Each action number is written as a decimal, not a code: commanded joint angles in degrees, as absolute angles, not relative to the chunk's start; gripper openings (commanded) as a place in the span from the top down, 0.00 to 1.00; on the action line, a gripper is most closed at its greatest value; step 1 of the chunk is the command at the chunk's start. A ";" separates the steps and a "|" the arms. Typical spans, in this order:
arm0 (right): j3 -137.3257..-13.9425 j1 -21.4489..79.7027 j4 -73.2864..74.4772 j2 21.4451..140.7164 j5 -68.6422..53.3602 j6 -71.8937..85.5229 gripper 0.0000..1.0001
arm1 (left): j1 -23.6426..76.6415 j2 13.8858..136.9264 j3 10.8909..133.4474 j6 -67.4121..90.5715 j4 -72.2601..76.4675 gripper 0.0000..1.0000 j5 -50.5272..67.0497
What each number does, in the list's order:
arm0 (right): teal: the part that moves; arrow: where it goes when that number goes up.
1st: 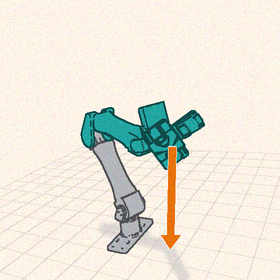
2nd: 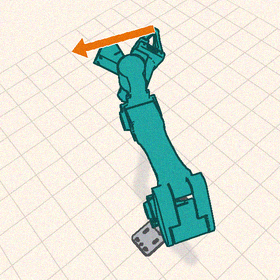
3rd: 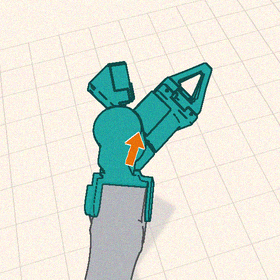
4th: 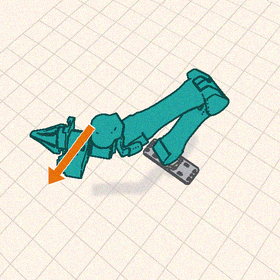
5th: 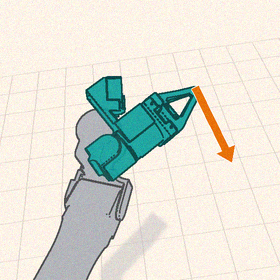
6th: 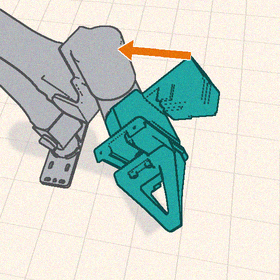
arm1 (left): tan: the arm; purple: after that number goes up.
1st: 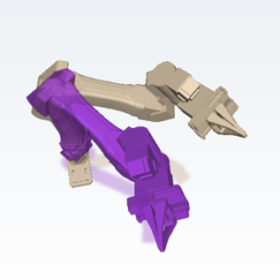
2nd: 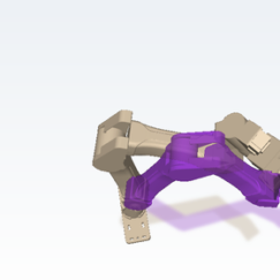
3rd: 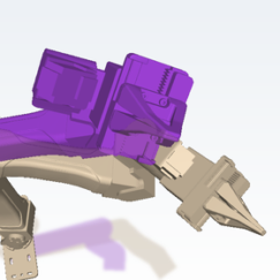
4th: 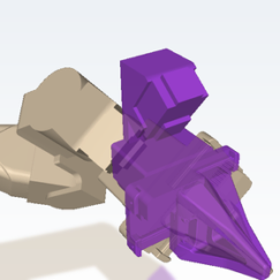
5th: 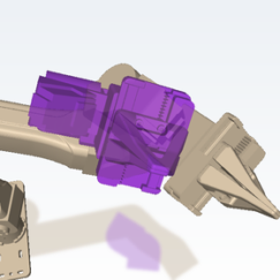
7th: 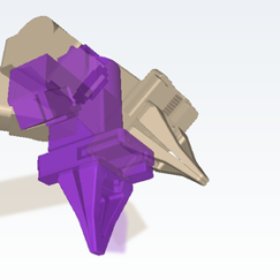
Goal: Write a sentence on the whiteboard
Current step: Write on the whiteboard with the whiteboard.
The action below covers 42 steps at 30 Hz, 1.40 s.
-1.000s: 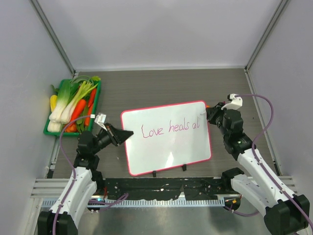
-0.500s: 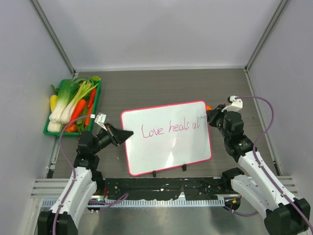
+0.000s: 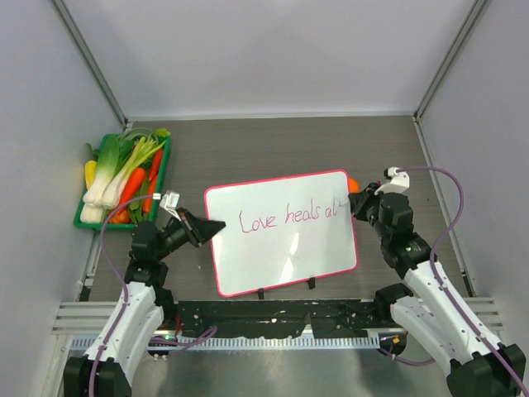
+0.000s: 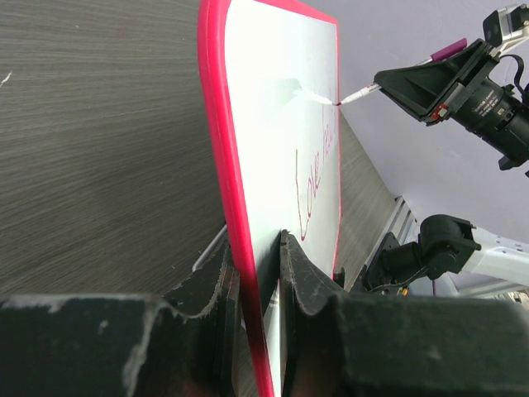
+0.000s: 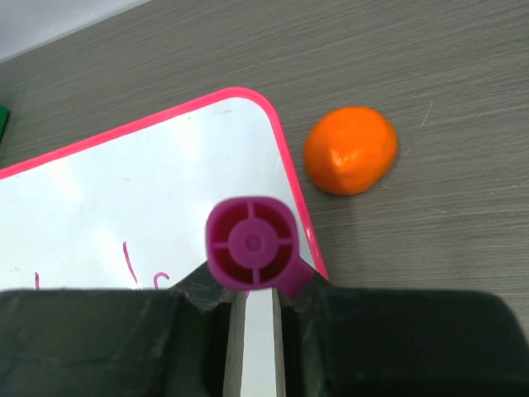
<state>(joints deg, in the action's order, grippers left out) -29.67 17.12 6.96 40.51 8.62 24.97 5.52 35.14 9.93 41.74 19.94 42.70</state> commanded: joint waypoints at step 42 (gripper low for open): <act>-32.34 16.88 10.55 39.03 10.19 23.56 0.99 | 4.66 35.33 8.53 31.38 18.98 1.00 36.21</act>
<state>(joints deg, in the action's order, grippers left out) -29.71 17.12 12.45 38.96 8.16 24.10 5.52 34.85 9.82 41.74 19.94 42.68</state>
